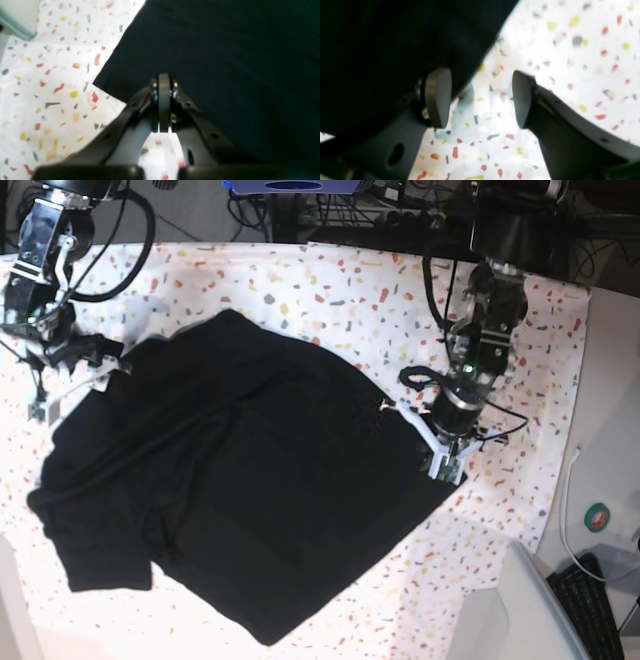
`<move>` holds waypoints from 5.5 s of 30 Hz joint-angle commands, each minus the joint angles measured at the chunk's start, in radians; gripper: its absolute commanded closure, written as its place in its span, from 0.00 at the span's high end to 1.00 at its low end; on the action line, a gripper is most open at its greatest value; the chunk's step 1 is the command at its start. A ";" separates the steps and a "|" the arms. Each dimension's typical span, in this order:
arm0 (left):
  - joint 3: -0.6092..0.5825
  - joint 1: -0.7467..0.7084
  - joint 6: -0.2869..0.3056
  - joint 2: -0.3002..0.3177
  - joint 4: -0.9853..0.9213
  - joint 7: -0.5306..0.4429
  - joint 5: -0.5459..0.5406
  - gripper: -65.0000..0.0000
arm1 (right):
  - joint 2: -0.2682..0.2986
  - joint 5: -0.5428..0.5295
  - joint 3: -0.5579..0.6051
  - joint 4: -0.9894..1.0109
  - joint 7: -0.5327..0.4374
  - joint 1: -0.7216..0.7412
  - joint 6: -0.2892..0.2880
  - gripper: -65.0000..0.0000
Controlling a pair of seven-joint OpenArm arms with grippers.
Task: Layout the t-shirt on the table in an organized manner, then fold the t-shirt properly
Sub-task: 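Release the shirt and reposition both grippers at its shoulder edges, then grasp the shirt edge with the right gripper, lift and pull it outward, then pull the shirt collar edge with the right gripper to spread the shirt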
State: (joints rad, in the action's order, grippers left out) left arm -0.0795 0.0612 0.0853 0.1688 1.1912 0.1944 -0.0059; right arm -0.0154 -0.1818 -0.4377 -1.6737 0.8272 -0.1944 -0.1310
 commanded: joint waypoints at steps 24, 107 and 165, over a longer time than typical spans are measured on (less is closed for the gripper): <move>0.005 -0.103 0.000 0.097 -0.155 -0.184 0.017 0.00 | 0.030 -0.008 -0.010 0.048 0.071 0.032 -0.086 0.00; 0.203 0.110 -0.046 -0.062 -0.233 -0.149 0.255 0.00 | 0.018 -0.009 0.317 0.093 -0.082 -0.046 0.325 0.00; 0.401 0.044 -0.104 -0.051 -0.336 -0.296 0.502 0.00 | 0.078 -0.330 0.000 -0.220 0.461 -0.202 -0.157 0.41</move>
State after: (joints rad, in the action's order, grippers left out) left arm 0.3218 0.0906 -0.0257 0.1162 0.8421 -0.1066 0.4931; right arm 0.0513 -0.5056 -0.4316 -1.8725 1.2961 -0.3962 -0.2852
